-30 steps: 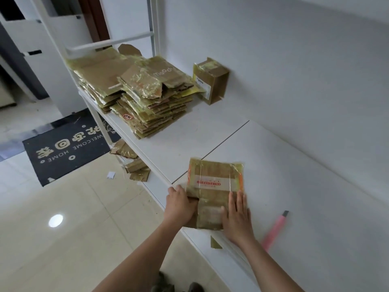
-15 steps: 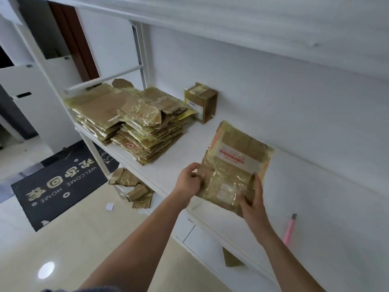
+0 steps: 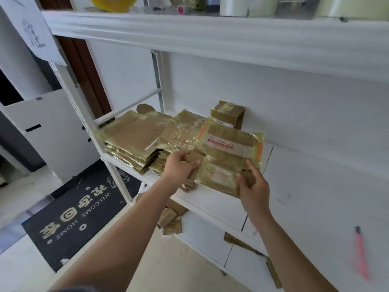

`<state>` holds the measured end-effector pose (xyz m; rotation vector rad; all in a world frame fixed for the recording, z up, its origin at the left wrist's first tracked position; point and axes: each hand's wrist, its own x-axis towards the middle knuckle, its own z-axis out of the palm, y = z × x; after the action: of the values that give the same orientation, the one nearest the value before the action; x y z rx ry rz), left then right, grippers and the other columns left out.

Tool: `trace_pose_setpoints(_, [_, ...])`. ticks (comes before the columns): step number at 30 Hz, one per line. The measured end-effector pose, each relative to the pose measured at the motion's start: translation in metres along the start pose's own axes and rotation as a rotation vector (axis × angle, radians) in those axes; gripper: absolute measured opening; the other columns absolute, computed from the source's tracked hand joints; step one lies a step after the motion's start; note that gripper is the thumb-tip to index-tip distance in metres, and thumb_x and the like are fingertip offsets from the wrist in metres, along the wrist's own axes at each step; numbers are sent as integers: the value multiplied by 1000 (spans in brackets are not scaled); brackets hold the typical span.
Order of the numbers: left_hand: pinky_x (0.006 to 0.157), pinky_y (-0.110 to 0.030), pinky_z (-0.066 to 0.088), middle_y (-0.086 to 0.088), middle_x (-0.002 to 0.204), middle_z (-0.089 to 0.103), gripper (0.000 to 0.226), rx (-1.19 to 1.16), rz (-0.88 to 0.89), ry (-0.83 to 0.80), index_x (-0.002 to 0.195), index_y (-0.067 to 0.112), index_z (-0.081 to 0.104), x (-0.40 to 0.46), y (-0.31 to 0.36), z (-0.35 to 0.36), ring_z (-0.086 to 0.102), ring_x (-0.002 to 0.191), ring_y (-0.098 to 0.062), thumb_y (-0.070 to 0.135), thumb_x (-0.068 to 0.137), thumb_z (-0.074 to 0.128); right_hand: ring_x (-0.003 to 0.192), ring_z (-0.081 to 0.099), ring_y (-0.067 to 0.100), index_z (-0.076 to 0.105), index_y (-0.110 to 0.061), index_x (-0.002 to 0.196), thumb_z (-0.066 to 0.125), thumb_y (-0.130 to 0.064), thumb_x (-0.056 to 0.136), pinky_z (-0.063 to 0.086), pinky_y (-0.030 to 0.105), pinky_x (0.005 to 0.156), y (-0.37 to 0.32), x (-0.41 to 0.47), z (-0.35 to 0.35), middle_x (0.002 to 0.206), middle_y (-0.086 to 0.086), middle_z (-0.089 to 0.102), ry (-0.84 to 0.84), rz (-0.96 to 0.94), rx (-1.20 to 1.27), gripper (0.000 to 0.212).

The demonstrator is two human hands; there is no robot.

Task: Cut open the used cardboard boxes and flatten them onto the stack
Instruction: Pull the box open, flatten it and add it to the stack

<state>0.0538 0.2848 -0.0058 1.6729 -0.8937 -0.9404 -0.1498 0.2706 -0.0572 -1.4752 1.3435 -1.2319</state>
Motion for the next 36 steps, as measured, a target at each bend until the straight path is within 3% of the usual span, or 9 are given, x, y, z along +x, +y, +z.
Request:
trace_pose_setpoints(7, [46, -23, 52, 0, 76, 68, 19, 19, 56, 39, 101, 12, 68, 67, 27, -31, 61, 52, -11, 0, 87, 69, 97, 61, 4, 35, -33, 151, 46, -25, 104, 52, 16, 75, -31, 62, 43, 117, -8, 63, -151, 4, -28, 49])
trace_pose_setpoints(13, [60, -31, 57, 2, 76, 65, 32, 147, 89, 151, 74, 29, 61, 142, 38, -61, 61, 64, -17, 0, 88, 66, 86, 56, -13, 8, -36, 156, 52, -28, 102, 44, 3, 61, -44, 123, 102, 119, -20, 51, -245, -39, -82, 70])
trace_pose_setpoints(15, [57, -27, 56, 5, 74, 63, 27, 174, 73, 157, 79, 27, 63, 165, 36, -66, 59, 62, -12, 2, 88, 67, 77, 57, -12, -1, -32, 157, 53, -27, 101, 43, 4, 54, -38, 135, 119, 116, -22, 52, -224, -20, -96, 78])
trace_pose_setpoints(17, [66, -29, 57, 7, 77, 63, 21, 184, 44, 146, 97, 22, 67, 185, 28, -67, 61, 69, -12, 4, 87, 70, 71, 52, -2, -6, -29, 157, 51, -30, 101, 41, 11, 49, -32, 142, 131, 132, 3, 52, -225, 49, -173, 80])
trace_pose_setpoints(19, [76, -34, 58, 4, 88, 65, 32, 211, -1, 105, 116, 17, 67, 201, 17, -65, 65, 83, -19, 6, 87, 71, 77, 43, 6, -8, -28, 157, 48, -33, 102, 44, 21, 64, -24, 147, 140, 146, 19, 35, -249, 141, -282, 79])
trace_pose_setpoints(22, [93, -43, 53, -8, 123, 63, 47, 295, -67, 50, 134, 17, 58, 216, 0, -64, 61, 110, -29, 14, 89, 70, 119, 37, 31, 1, -19, 158, 45, -36, 103, 35, 45, 104, -11, 151, 150, 157, 17, 21, -276, 197, -446, 72])
trace_pose_setpoints(24, [96, -45, 51, -11, 134, 57, 51, 328, -84, -4, 139, 16, 52, 225, -6, -65, 59, 116, -30, 16, 90, 68, 136, 28, 40, 6, -17, 158, 41, -39, 104, 31, 48, 108, -5, 154, 155, 156, 17, 19, -300, 243, -475, 69])
trace_pose_setpoints(31, [92, -40, 54, -15, 122, 63, 52, 465, -205, -181, 135, 5, 52, 246, 11, -77, 65, 105, -30, 20, 88, 71, 131, 43, 39, 11, -17, 156, 53, -30, 101, 41, 46, 105, -14, 155, 166, 147, 18, 33, -30, 360, -314, 71])
trace_pose_setpoints(36, [71, -30, 56, -11, 99, 68, 32, 308, -156, -234, 114, 0, 64, 257, 39, -78, 66, 82, -21, 11, 86, 74, 107, 64, 21, 56, -10, 129, 62, -30, 95, 55, 33, 84, -31, 161, 158, 117, 0, 65, 117, 272, -191, 39])
